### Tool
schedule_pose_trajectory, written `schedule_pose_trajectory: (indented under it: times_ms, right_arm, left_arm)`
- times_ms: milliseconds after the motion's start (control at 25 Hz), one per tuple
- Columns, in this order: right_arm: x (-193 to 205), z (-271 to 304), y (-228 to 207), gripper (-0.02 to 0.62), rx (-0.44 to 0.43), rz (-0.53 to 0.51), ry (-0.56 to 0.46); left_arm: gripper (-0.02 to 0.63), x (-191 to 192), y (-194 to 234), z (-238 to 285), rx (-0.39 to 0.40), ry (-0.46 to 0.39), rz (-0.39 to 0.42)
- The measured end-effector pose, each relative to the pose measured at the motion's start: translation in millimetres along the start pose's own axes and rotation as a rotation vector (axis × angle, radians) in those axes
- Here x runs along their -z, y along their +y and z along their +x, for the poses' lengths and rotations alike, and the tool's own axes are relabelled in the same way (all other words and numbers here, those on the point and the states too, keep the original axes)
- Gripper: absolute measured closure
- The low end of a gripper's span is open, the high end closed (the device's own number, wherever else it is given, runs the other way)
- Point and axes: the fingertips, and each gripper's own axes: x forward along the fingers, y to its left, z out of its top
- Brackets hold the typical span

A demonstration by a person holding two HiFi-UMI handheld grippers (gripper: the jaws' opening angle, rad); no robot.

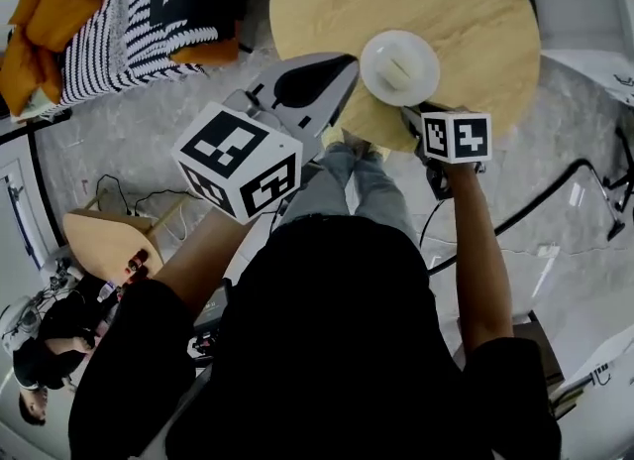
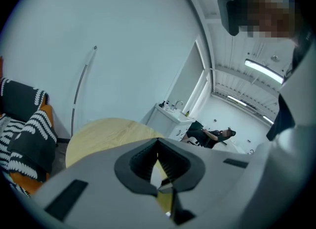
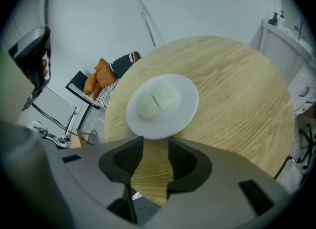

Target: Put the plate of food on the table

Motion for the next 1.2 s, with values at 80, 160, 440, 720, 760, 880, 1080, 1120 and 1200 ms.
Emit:
schedule_pose_trajectory:
  times_ms: [80,160,440,720,760,880,1080,1120,1200]
  right_arm:
    - [2.9,0.5,-6.3,0.440,0.031,-0.013,0.016]
    - [7.4,1.2,-6.0,0.450,0.049,-0.021,0.024]
    - [4.3,-8.1,-12.9,0.559,0.128,-0.038,0.007]
    - [-43.1,-67.3,-6.2,0.586,0.134,-0.079,-0.176]
    - [-53.4,-78.3,-3.2,0.586,0.125,-0.091,-0.214]
    - [-83.8,-119.9,11.7,0.586,0.116,-0.137,-0.330]
    - [-124.0,-180.8,47.1,0.586,0.089,-0.209,-0.497]
    - [-129.1,-190.6,53.6,0.586,0.082,-0.221,-0.526]
    - [-136.0,-209.7,64.8,0.586,0.066,-0.233,-0.582]
  left_arm:
    - [0.598,-11.4,-1.7,-2.8,0.001,-0.016,0.013]
    - [0.598,-22.8,-0.5,-11.3,-0.005,-0.032,0.030]
    - [0.598,-55.1,3.3,-27.9,-0.020,-0.095,0.074]
    - [0.598,-80.1,-6.8,-29.2,-0.004,-0.154,0.104]
    - [0.598,-83.7,-9.0,-27.7,-0.001,-0.163,0.109]
    - [0.598,-95.0,-18.1,-26.1,0.009,-0.189,0.133]
    - [0.598,-114.7,-31.7,-26.1,0.030,-0.223,0.174]
    - [0.598,-117.2,-35.1,-25.7,0.035,-0.228,0.179]
    - [0.598,-121.6,-43.3,-25.8,0.047,-0.240,0.192]
